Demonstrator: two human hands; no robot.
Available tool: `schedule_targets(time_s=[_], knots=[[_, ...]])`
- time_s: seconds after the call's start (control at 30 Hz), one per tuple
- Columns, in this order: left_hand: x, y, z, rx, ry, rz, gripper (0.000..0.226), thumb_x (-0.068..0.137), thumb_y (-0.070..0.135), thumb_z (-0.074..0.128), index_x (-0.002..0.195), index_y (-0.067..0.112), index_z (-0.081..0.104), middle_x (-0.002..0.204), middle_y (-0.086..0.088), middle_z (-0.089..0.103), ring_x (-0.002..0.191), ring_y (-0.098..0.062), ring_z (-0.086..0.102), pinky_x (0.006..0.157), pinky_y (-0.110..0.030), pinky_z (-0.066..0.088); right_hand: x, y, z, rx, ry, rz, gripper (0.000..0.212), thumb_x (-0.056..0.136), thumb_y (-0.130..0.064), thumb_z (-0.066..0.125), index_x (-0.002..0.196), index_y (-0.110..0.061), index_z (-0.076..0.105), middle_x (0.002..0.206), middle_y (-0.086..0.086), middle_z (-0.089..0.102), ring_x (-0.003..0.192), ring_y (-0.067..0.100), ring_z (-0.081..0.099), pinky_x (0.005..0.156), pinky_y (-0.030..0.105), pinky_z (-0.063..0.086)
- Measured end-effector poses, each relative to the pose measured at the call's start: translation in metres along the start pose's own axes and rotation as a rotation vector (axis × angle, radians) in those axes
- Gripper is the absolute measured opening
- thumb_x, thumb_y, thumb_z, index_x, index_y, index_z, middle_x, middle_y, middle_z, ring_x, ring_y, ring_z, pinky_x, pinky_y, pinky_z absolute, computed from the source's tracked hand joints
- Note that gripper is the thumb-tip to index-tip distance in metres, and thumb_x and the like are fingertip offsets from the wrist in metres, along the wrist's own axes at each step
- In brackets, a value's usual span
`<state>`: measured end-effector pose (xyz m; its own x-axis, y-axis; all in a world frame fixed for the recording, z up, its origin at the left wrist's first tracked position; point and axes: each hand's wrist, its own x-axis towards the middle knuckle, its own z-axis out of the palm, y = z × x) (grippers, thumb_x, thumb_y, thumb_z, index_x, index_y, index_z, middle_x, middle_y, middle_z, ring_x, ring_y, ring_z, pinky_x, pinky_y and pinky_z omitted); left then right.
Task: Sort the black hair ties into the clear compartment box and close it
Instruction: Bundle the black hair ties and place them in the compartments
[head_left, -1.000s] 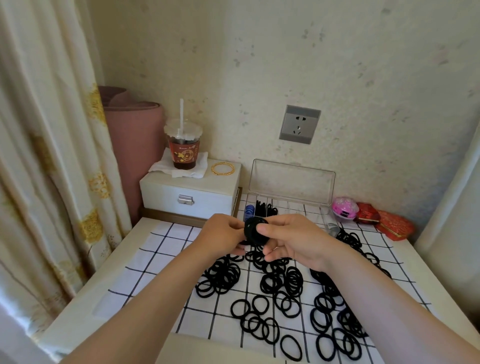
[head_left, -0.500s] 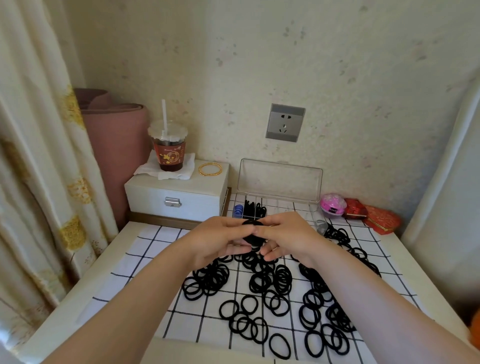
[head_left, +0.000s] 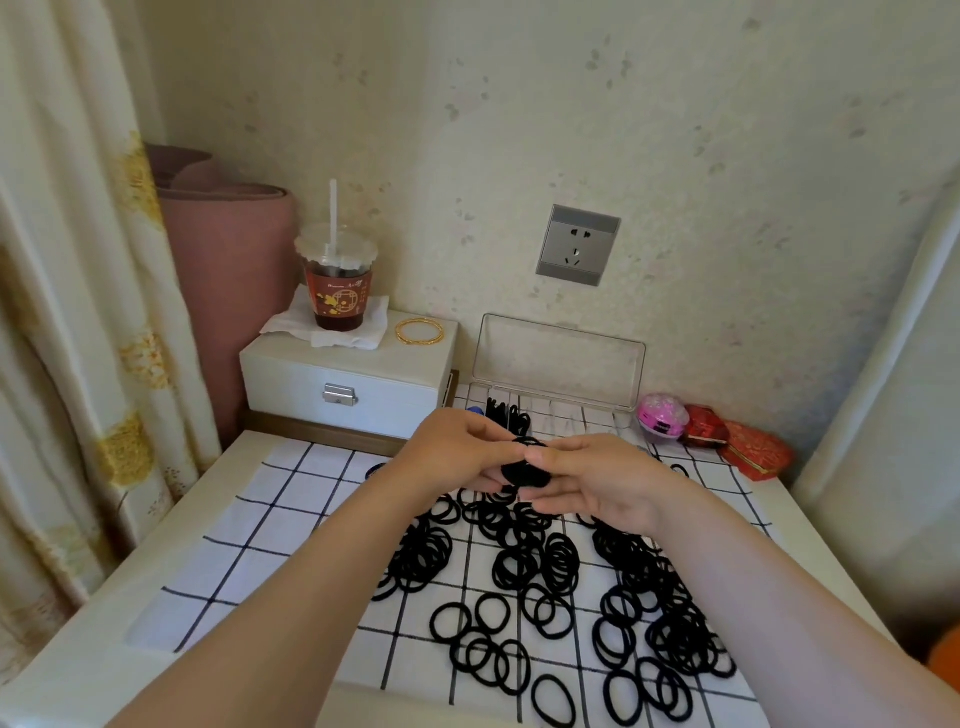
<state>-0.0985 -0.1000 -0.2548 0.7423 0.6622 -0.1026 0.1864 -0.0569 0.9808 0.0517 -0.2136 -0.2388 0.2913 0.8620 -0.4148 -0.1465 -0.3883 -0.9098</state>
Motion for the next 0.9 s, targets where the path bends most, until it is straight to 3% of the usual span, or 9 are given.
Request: schedule_targets(time_s=[0.13,0.23,0.4,0.47,0.6,0.67,0.73,0.8,0.9], knots=[[0.009,0.000,0.005,0.076,0.020,0.046,0.018,0.095,0.027,0.063,0.102,0.016,0.075,0.089,-0.003,0.074,0.077,-0.011,0.071,0.074,-0.027,0.061,0.008,-0.008,-0.005,-0.016,0.130,-0.026,0.029,0.088,-0.018,0.072,0.111,-0.001,0.069,0.100,0.018,0.076,0.081,0.024,0.076,0.060,0.025,0.060],[0.019,-0.004,0.008,0.393,0.135,0.188,0.023,0.098,0.027,0.056,0.115,0.022,0.071,0.107,0.006,0.070,0.096,-0.006,0.060,0.086,-0.022,0.045,0.020,-0.018,-0.011,-0.102,0.335,-0.086,0.030,0.087,-0.021,0.075,0.111,-0.003,0.069,0.100,0.014,0.076,0.070,0.021,0.073,0.051,0.026,0.056],[0.037,-0.019,0.007,0.523,0.262,0.312,0.034,0.099,0.015,0.051,0.130,0.018,0.062,0.133,-0.001,0.057,0.126,-0.015,0.049,0.102,-0.022,0.035,0.054,-0.024,-0.013,-0.255,0.596,-0.220,0.018,0.088,-0.020,0.075,0.100,-0.007,0.070,0.085,0.008,0.072,0.060,0.016,0.066,0.043,0.022,0.045],[0.045,-0.028,0.007,0.623,0.225,0.344,0.039,0.098,0.017,0.051,0.137,0.018,0.055,0.138,-0.001,0.051,0.135,-0.017,0.037,0.109,-0.026,0.030,0.069,-0.024,-0.009,-0.315,0.628,-0.258,0.008,0.088,-0.019,0.074,0.089,-0.012,0.070,0.084,0.011,0.073,0.060,0.017,0.067,0.044,0.024,0.047],[0.057,-0.038,0.008,0.702,0.164,0.374,0.056,0.097,0.024,0.054,0.149,0.019,0.036,0.149,0.000,0.038,0.141,-0.015,0.025,0.113,-0.030,0.027,0.096,-0.021,0.001,-0.513,0.670,-0.328,0.017,0.085,-0.020,0.073,0.070,-0.012,0.073,0.073,0.014,0.074,0.061,0.020,0.067,0.055,0.030,0.048],[0.061,-0.040,0.006,0.682,0.156,0.355,0.061,0.096,0.026,0.056,0.151,0.019,0.030,0.152,0.000,0.034,0.143,-0.015,0.022,0.113,-0.032,0.027,0.106,-0.021,0.003,-0.672,0.679,-0.344,0.024,0.083,-0.020,0.073,0.062,-0.007,0.071,0.057,0.007,0.063,0.052,0.015,0.055,0.048,0.022,0.040],[0.065,-0.044,0.005,0.686,0.146,0.343,0.062,0.095,0.026,0.057,0.150,0.020,0.030,0.149,0.001,0.034,0.142,-0.016,0.023,0.112,-0.032,0.029,0.115,-0.023,0.003,-0.814,0.659,-0.316,0.033,0.082,-0.017,0.070,0.052,-0.011,0.057,0.048,0.000,0.047,0.043,0.010,0.039,0.037,0.017,0.026],[0.067,-0.047,0.005,0.693,0.141,0.344,0.061,0.093,0.024,0.058,0.148,0.020,0.033,0.146,0.001,0.035,0.139,-0.015,0.025,0.109,-0.032,0.031,0.124,-0.027,0.002,-0.986,0.643,-0.259,0.040,0.082,-0.015,0.067,0.049,-0.014,0.045,0.047,-0.002,0.040,0.042,0.010,0.035,0.036,0.019,0.023],[0.070,-0.049,0.007,0.681,0.140,0.340,0.063,0.092,0.025,0.059,0.149,0.022,0.032,0.147,0.002,0.032,0.140,-0.013,0.022,0.110,-0.033,0.032,0.134,-0.032,0.003,-1.209,0.646,-0.146,0.026,0.083,-0.016,0.064,0.059,-0.013,0.054,0.058,0.000,0.051,0.052,0.015,0.047,0.043,0.022,0.030]])
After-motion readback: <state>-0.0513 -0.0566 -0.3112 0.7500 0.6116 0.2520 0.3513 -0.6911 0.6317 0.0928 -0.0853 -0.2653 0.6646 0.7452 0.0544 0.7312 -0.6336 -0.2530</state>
